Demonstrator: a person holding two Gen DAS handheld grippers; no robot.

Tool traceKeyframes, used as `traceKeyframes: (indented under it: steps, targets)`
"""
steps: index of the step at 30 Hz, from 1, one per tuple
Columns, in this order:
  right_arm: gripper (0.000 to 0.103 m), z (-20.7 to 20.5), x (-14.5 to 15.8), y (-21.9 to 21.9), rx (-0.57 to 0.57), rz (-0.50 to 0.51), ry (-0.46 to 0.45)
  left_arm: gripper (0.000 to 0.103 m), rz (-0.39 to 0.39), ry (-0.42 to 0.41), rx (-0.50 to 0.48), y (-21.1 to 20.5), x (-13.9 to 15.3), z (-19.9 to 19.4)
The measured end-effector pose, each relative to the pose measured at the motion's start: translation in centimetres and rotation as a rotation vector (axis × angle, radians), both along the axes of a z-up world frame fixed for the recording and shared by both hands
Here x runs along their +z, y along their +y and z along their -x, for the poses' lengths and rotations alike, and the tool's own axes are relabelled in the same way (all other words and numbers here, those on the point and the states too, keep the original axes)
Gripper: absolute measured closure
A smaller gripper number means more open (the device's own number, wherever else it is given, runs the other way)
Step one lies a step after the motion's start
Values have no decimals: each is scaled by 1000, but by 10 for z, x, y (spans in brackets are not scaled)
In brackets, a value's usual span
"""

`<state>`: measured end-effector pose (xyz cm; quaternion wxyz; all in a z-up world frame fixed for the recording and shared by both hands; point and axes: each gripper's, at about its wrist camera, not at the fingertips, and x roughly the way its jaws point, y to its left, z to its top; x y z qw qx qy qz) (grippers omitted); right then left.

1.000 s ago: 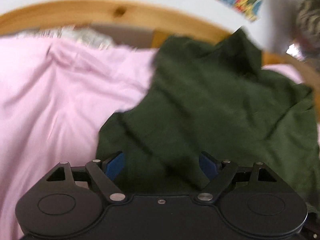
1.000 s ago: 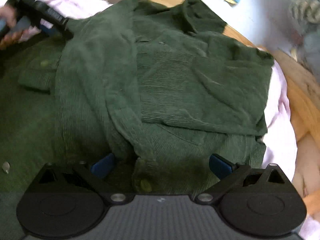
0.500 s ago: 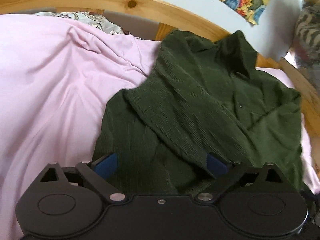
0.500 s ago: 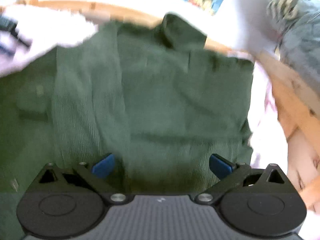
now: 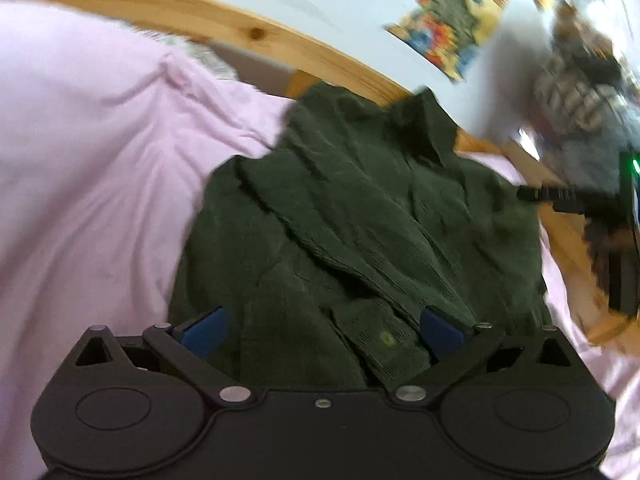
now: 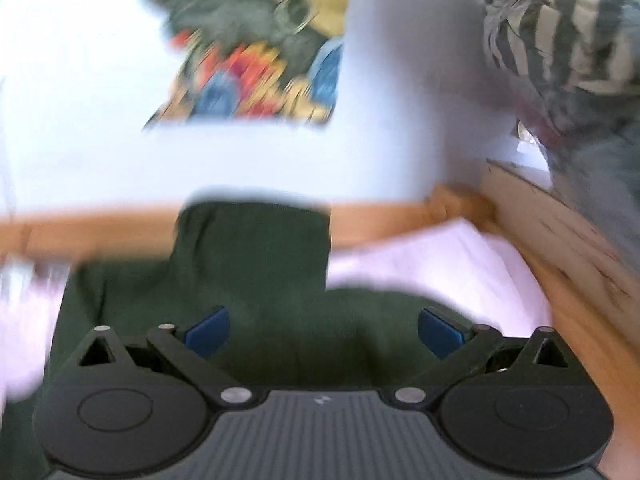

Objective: Fold large clothes

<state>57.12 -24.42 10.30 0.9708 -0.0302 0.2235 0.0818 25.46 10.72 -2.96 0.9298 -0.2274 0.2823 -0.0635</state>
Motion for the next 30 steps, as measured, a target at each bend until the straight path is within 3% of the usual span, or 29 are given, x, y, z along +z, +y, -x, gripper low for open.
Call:
traceKeyframes:
  steps: [2,5,9,12,16,19,20,22,27,30]
  targets:
    - [16,-37,-1,6,-40,-80,-19,1,18,-11,11,5,-7,-3]
    - [20,-76,-17,10,-62,-198,-48,1,27,-35,39,12,-13,-10]
    - [20,-117,-33,20,-98,-240,-83,1,70,17,72,24,-27,-18]
    - [23,-129,-47,27,-162,-209,-94,1,79,24,66,29,-33,-22]
    - [45,-131,-54,21,-157,-255,-114,1,74,16,67,29,-35,-31]
    - [80,-136,-50,21,-116,-277,-110,1,73,14,68,28,-38,-33]
    - [87,-137,-49,23,-109,-271,-105,1,71,13,67,27,-38,-34]
    - [92,-133,-46,24,-92,-266,-107,1,63,10,63,27,-39,-34]
    - [94,-85,-29,24,-45,-237,-189,1,63,14,66,26,-37,-33]
    - [94,-27,-17,31,35,-57,-326,1,62,11,66,25,-36,-33]
